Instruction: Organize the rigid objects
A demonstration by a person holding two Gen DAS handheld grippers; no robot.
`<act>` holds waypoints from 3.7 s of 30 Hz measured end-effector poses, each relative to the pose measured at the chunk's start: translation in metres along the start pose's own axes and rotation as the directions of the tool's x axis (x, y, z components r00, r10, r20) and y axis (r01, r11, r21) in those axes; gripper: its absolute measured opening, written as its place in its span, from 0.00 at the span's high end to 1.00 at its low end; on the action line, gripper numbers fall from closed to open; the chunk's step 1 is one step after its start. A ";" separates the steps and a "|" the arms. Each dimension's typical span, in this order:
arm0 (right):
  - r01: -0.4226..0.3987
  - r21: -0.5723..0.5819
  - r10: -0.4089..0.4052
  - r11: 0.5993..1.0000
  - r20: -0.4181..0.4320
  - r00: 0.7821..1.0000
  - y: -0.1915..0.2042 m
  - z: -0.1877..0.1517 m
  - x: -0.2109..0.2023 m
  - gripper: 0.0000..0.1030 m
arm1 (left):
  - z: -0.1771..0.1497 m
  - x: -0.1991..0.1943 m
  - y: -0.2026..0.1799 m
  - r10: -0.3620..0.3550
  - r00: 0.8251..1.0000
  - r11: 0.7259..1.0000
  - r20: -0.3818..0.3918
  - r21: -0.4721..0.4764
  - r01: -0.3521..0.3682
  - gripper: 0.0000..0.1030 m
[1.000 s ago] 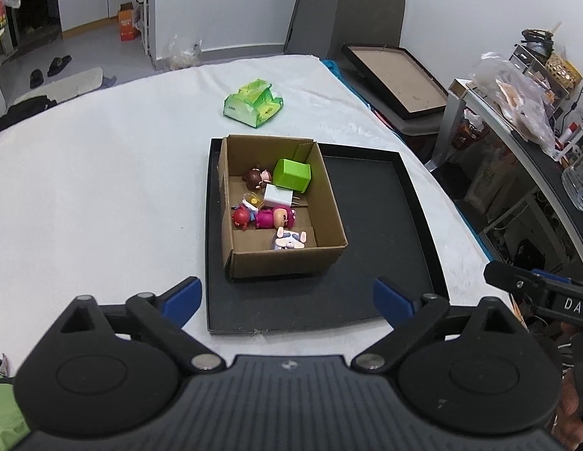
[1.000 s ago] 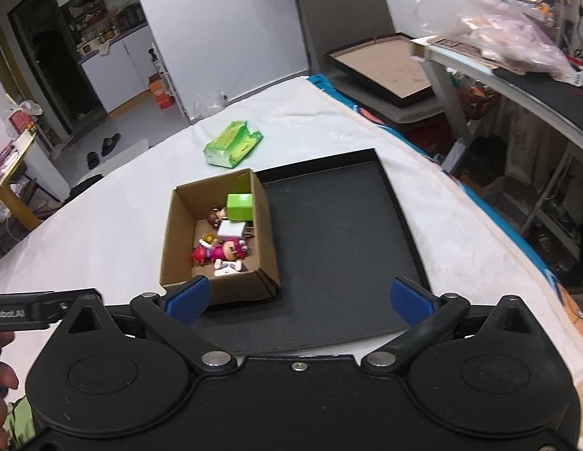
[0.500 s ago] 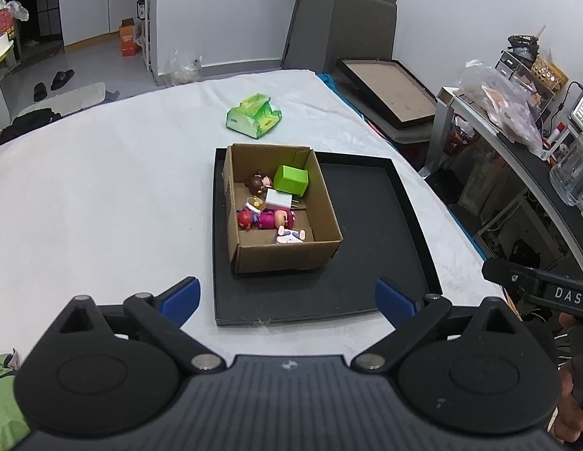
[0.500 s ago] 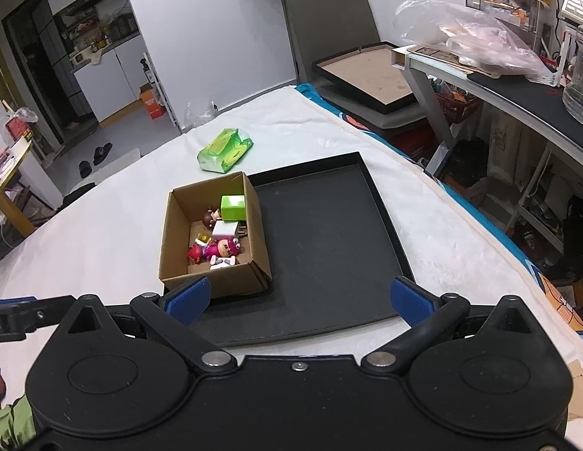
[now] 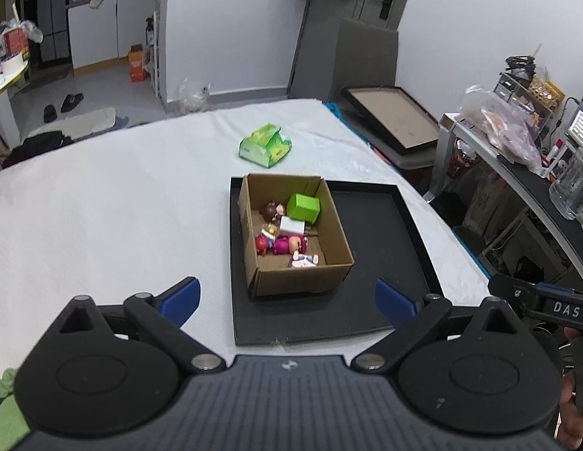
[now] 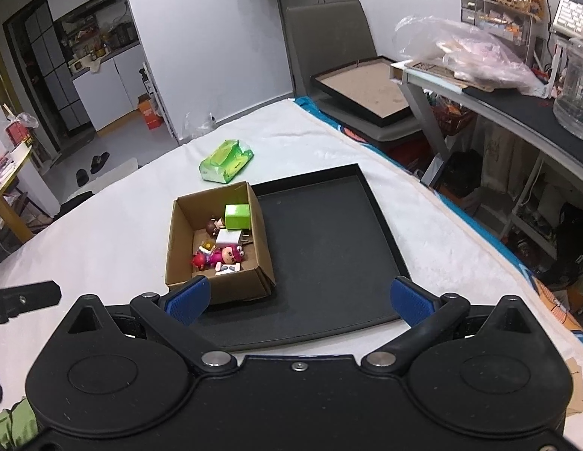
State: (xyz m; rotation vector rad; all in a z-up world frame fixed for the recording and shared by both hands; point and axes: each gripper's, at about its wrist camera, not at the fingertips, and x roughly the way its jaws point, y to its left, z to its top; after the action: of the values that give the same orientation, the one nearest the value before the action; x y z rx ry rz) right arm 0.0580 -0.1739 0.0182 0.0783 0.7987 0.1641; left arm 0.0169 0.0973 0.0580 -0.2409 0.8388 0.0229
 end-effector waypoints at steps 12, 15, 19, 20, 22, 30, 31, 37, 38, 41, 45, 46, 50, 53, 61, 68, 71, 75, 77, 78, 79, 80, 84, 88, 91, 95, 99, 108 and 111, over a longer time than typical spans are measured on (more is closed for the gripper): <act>0.005 -0.059 -0.003 0.998 0.021 1.000 0.016 -0.009 -0.008 0.00 | -0.007 -0.011 -0.001 0.013 0.997 1.000 0.078 0.026 -0.015 0.04; -0.002 -0.072 0.005 0.997 0.033 0.999 0.019 -0.011 -0.011 0.00 | -0.009 -0.015 0.000 0.013 0.995 0.999 0.095 0.030 -0.016 0.04; -0.008 -0.078 0.011 0.997 0.044 0.999 0.020 -0.014 -0.014 0.00 | -0.011 -0.020 -0.002 0.020 0.993 0.998 0.119 0.053 -0.027 0.04; -0.008 -0.082 0.012 0.997 0.049 0.999 0.020 -0.014 -0.015 0.00 | -0.012 -0.021 -0.003 0.021 0.992 0.998 0.123 0.056 -0.028 0.04; -0.007 -0.086 0.012 0.996 0.055 0.998 0.020 -0.015 -0.015 0.00 | -0.012 -0.021 -0.004 0.017 0.992 0.998 0.124 0.061 -0.025 0.04; -0.005 -0.077 0.010 0.997 0.071 0.997 0.016 -0.014 -0.017 0.00 | -0.014 -0.023 -0.008 -0.006 0.991 0.997 0.133 0.083 -0.005 0.04; -0.004 -0.076 0.009 0.997 0.073 0.997 0.015 -0.014 -0.017 0.00 | -0.014 -0.022 -0.009 -0.006 0.991 0.996 0.133 0.084 -0.005 0.04; -0.008 -0.061 0.013 0.998 0.080 0.997 0.012 -0.014 -0.020 0.00 | -0.012 -0.021 -0.010 0.001 0.991 0.996 0.131 0.086 -0.012 0.04; -0.009 -0.063 0.014 0.998 0.081 0.997 0.012 -0.014 -0.020 0.00 | -0.012 -0.021 -0.011 0.002 0.991 0.996 0.133 0.084 -0.013 0.04; -0.008 -0.068 0.013 0.998 0.083 0.996 0.012 -0.013 -0.021 0.00 | -0.012 -0.021 -0.011 0.002 0.991 0.996 0.132 0.084 -0.013 0.04; -0.010 -0.066 0.016 0.998 0.082 0.996 0.012 -0.014 -0.022 0.00 | -0.012 -0.021 -0.012 0.001 0.992 0.996 0.130 0.086 -0.013 0.04; -0.010 -0.067 0.015 0.998 0.082 0.996 0.012 -0.014 -0.022 0.00 | -0.013 -0.021 -0.012 0.001 0.992 0.996 0.129 0.087 -0.012 0.04; -0.010 -0.065 0.015 0.998 0.083 0.996 0.012 -0.014 -0.022 0.00 | -0.013 -0.020 -0.013 0.002 0.992 0.996 0.128 0.092 -0.014 0.04; -0.006 -0.067 0.011 0.998 0.086 0.996 0.011 -0.014 -0.022 0.00 | -0.013 -0.019 -0.014 0.009 0.992 0.996 0.126 0.091 -0.020 0.04; -0.010 -0.065 0.016 0.998 0.091 0.996 0.010 -0.013 -0.023 0.00 | -0.010 -0.022 -0.011 0.022 0.991 0.996 0.131 0.083 -0.033 0.04; -0.010 -0.070 0.017 0.998 0.098 0.995 0.013 -0.011 -0.025 0.00 | -0.008 -0.022 -0.011 0.021 0.991 0.996 0.130 0.082 -0.032 0.04; -0.006 -0.074 0.014 0.997 0.099 0.995 0.014 -0.010 -0.025 0.00 | -0.008 -0.022 -0.010 0.020 0.992 0.996 0.128 0.082 -0.031 0.04; -0.005 -0.084 0.013 0.996 0.097 0.995 0.016 -0.011 -0.024 0.00 | -0.008 -0.020 -0.009 0.013 0.993 0.997 0.115 0.077 -0.022 0.04; -0.004 -0.082 0.012 0.997 0.098 0.995 0.016 -0.011 -0.024 0.00 | -0.007 -0.019 -0.009 0.012 0.993 0.997 0.114 0.079 -0.021 0.04; -0.003 -0.082 0.011 0.997 0.097 0.995 0.016 -0.011 -0.024 0.00 | -0.007 -0.020 -0.008 0.011 0.993 0.997 0.114 0.079 -0.020 0.04; -0.004 -0.082 0.012 0.997 0.097 0.995 0.016 -0.011 -0.024 0.00 | -0.007 -0.019 -0.009 0.010 0.994 0.997 0.113 0.079 -0.019 0.04; -0.006 -0.082 0.014 0.997 0.097 0.995 0.016 -0.011 -0.025 0.00 | -0.007 -0.019 -0.009 0.010 0.993 0.997 0.114 0.079 -0.019 0.04; -0.006 -0.085 0.015 0.996 0.097 0.995 0.016 -0.011 -0.025 0.00 | -0.008 -0.019 -0.009 0.011 0.993 0.997 0.114 0.079 -0.021 0.04; -0.006 -0.083 0.013 0.997 0.092 0.996 0.017 -0.011 -0.025 0.00 | -0.008 -0.019 -0.009 0.011 0.993 0.997 0.114 0.078 -0.020 0.04; 0.000 -0.084 0.007 0.996 0.090 0.996 0.017 -0.011 -0.024 0.00 | -0.008 -0.019 -0.009 0.011 0.993 0.997 0.114 0.078 -0.020 0.04; 0.001 -0.086 0.007 0.996 0.092 0.996 0.017 -0.010 -0.024 0.00 | -0.008 -0.019 -0.009 0.011 0.993 0.997 0.114 0.079 -0.021 0.04; 0.004 -0.088 0.004 0.996 0.091 0.996 0.017 -0.011 -0.023 0.00 | -0.009 -0.019 -0.011 0.010 0.994 0.996 0.111 0.083 -0.019 0.04; 0.004 -0.082 0.003 0.997 0.081 0.997 0.017 -0.012 -0.019 0.00 | -0.013 -0.019 -0.014 0.004 0.994 0.996 0.111 0.085 -0.013 0.04; 0.006 -0.082 0.000 0.997 0.078 0.997 0.017 -0.014 -0.018 0.00 | -0.012 -0.016 -0.012 0.001 0.994 0.996 0.111 0.087 -0.010 0.04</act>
State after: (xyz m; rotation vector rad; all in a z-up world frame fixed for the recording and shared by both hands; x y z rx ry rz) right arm 0.0336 -0.1599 0.0240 0.0056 0.7136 0.1899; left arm -0.0013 0.0846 0.0651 -0.1537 0.7278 0.0049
